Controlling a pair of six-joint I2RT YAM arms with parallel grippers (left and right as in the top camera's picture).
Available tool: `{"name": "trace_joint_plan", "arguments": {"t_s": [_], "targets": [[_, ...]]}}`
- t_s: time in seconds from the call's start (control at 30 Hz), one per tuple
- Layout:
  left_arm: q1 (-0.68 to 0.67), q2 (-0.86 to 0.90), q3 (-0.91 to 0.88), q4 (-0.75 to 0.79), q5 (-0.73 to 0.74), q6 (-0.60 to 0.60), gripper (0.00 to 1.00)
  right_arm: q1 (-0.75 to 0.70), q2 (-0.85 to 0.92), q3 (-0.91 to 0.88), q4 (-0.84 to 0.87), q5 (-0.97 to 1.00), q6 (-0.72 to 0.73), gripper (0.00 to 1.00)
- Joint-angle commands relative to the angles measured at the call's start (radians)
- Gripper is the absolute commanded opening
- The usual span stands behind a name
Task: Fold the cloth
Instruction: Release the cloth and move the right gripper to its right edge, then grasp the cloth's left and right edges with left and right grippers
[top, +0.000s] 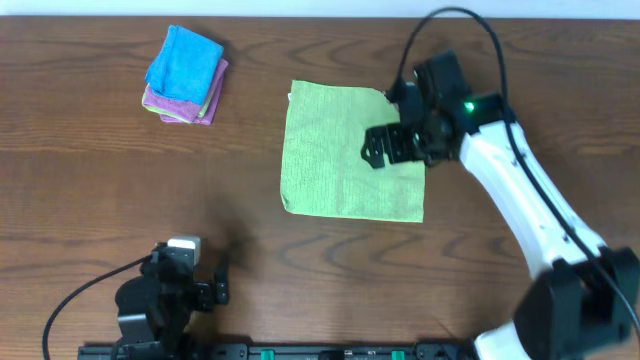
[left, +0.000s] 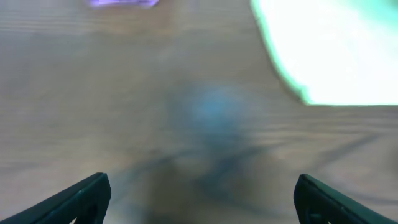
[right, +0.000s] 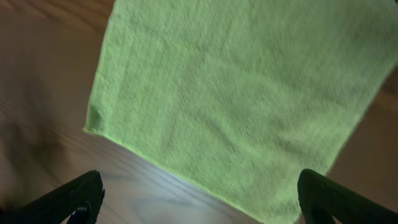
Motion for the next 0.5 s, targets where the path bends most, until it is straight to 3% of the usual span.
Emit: {"name": "trace_joint_plan", "arguments": {"t_s": [0.0,0.2,0.47], "targets": [[-0.006,0.011,0.023,0.024,0.148,-0.084,0.95,-0.021,-0.110,-0.095,0.028,0.007,-0.020,0.99],[-0.006,0.150,0.142,0.029,0.180,-0.189,0.95,-0.058,-0.277,-0.265,0.088,0.007,0.022,0.99],[-0.022,0.609,0.449,-0.008,0.280,-0.221,0.95,-0.111,-0.381,-0.402,0.134,-0.027,0.078,0.99]]}}
